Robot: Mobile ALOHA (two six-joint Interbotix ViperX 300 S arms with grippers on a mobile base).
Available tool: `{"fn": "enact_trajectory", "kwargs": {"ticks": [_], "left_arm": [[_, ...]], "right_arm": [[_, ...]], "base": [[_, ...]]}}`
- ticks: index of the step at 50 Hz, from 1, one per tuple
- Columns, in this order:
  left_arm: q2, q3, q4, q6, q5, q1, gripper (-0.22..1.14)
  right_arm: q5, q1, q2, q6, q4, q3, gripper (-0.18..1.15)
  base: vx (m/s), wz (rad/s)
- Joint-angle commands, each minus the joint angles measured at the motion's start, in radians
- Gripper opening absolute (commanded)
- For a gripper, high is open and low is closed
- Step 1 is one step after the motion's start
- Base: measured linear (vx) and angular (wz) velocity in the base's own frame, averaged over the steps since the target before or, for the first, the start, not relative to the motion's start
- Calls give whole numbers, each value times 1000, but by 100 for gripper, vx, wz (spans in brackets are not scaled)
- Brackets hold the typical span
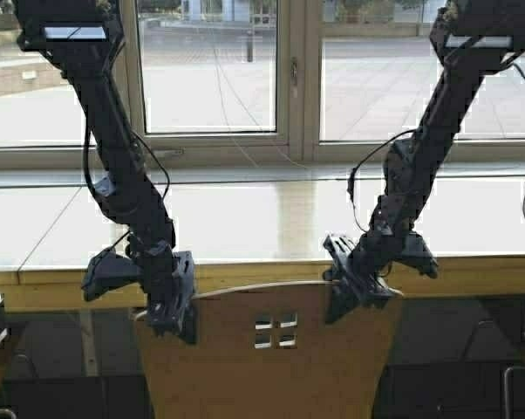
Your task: Push the chairs under the table
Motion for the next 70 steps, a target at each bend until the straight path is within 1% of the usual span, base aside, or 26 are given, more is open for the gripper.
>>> {"fn": "enact_trajectory", "kwargs": {"ticks": [1,8,19,31,36,39,41,45,47,48,50,52,55,63,70], "left_arm": [[0,0,11,61,-3,-18,4],[-3,21,11,57,12,-21,4],[14,-3,9,43,12,-21,4],[5,17,9,57,35,-21,5],[-2,20,15,72,43,-21,11],[-6,20,26,94,66,-21,20],[-8,21,35,110,81,-21,29],[-8,20,37,138,106,-21,52],[-9,17,37,149,115,-21,64],[-9,15,37,150,123,-21,69],[-14,15,37,150,135,-20,79],[-25,21,37,158,141,-21,85],[-37,32,37,161,150,-20,85],[-86,46,31,158,155,-15,82],[-175,94,32,166,156,-8,82]], "right_arm": [[-12,31,-3,-61,-12,6,4],[-20,37,-15,-61,-18,23,4],[-40,37,-17,-61,-48,21,4],[-77,44,-17,-63,-87,26,4],[-81,46,-20,-63,-95,32,7],[-75,46,-21,-63,-101,37,14],[-72,46,-21,-63,-104,46,24],[-58,44,-28,-63,-104,67,52],[-55,44,-37,-63,-104,78,71],[-55,46,-41,-63,-104,83,78],[-61,44,-51,-63,-100,94,89],[-69,46,-64,-63,-95,101,97],[-77,46,-92,-63,-95,126,100],[-153,46,-189,-61,-97,186,99],[-173,43,-293,-61,-104,259,99]], "base": [[19,7],[18,1],[17,3],[18,5],[18,6],[15,3],[14,4],[11,3],[9,3],[8,3],[7,1],[5,2],[3,3],[2,2],[0,0]]}}
